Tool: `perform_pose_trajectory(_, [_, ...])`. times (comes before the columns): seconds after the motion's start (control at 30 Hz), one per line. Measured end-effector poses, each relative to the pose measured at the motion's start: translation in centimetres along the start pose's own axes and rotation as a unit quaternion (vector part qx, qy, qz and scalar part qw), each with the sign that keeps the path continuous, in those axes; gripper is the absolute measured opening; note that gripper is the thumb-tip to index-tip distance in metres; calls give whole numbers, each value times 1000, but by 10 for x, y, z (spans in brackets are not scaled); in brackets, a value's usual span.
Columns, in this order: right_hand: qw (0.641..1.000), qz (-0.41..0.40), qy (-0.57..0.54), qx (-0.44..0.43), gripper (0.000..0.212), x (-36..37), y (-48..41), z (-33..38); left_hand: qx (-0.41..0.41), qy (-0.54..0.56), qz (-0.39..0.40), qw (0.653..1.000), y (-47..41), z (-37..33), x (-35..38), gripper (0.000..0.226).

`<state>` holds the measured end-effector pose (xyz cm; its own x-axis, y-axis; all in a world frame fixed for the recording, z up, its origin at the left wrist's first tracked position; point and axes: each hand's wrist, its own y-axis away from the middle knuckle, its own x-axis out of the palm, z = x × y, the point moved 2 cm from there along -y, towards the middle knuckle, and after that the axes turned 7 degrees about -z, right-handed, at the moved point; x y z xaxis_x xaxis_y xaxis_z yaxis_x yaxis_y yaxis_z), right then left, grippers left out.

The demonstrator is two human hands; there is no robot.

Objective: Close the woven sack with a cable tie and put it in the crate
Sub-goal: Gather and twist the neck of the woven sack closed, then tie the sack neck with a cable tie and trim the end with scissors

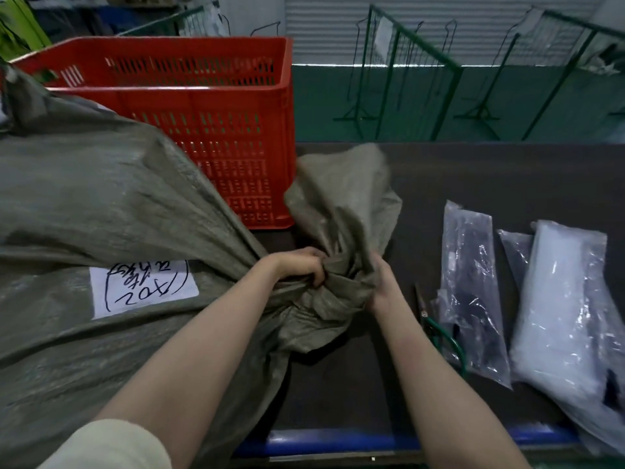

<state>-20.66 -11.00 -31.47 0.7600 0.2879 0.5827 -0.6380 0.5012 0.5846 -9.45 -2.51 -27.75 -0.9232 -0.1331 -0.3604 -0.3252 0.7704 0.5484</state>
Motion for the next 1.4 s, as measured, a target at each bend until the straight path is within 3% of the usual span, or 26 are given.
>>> perform_pose_trajectory(0.1, [1000,6,8,1,60,-1,-2,8,15,-13,-86,996,0,-3,2,27])
perform_pose_trajectory(0.17, [999,-6,-21,-44,59,-1,-4,13,23,-2,-137,990,-3,2,1,49])
perform_pose_trajectory(0.27, [967,-171,-21,-186,66,-11,-5,25,39,10,-189,981,-10,21,-2,92])
perform_pose_trajectory(0.33, [925,-237,59,-292,73,-14,2,29,56,-62,-213,973,-13,31,-3,105])
perform_pose_trajectory(0.4, [860,-280,223,-363,77,-20,10,24,63,-182,-231,954,-14,33,3,107])
perform_pose_trajectory(0.43, [825,-288,310,-375,76,-26,8,18,65,-283,-250,924,-15,31,11,105])
perform_pose_trajectory(0.5, [755,-287,480,-341,79,-38,0,5,89,-475,-280,830,-18,26,35,87])
perform_pose_trajectory(0.57, [701,-275,595,-280,91,-49,-7,1,94,-559,-222,793,-24,25,56,65])
perform_pose_trajectory(0.63, [712,-270,595,-256,100,-51,-7,8,61,-569,-150,806,-31,28,62,59])
perform_pose_trajectory(0.7, [709,-301,564,-298,103,-46,5,18,39,-552,-112,825,-34,29,56,63])
perform_pose_trajectory(0.77, [640,-315,572,-404,89,-44,21,21,29,-525,-75,847,-35,28,50,70])
perform_pose_trajectory(0.83, [532,-205,683,-457,70,-45,22,7,15,-487,-35,873,-32,24,47,74])
perform_pose_trajectory(0.87, [496,-125,755,-410,64,-49,20,-4,12,-455,-20,890,-30,21,47,73])
perform_pose_trajectory(0.93, [513,-37,825,-234,55,-63,7,-21,8,-375,-20,927,-27,16,44,70])
perform_pose_trajectory(1.0, [556,-20,813,-173,52,-68,-3,-17,38,-344,-89,934,-23,9,46,73])
perform_pose_trajectory(1.03, [583,-13,793,-175,52,-66,-5,-13,73,-356,-147,920,-20,4,51,74])
perform_pose_trajectory(1.13, [722,-25,639,-264,49,-66,8,7,189,-328,-292,878,-9,-14,73,61])
perform_pose_trajectory(1.17, [738,-66,599,-305,47,-70,16,15,209,-305,-303,879,-9,-19,82,56])
perform_pose_trajectory(1.27, [706,-221,559,-374,36,-96,42,33,259,-305,-267,877,-14,-30,108,47])
perform_pose_trajectory(1.4, [642,-349,628,-266,30,-143,59,40,295,-361,-249,849,-17,-37,142,43])
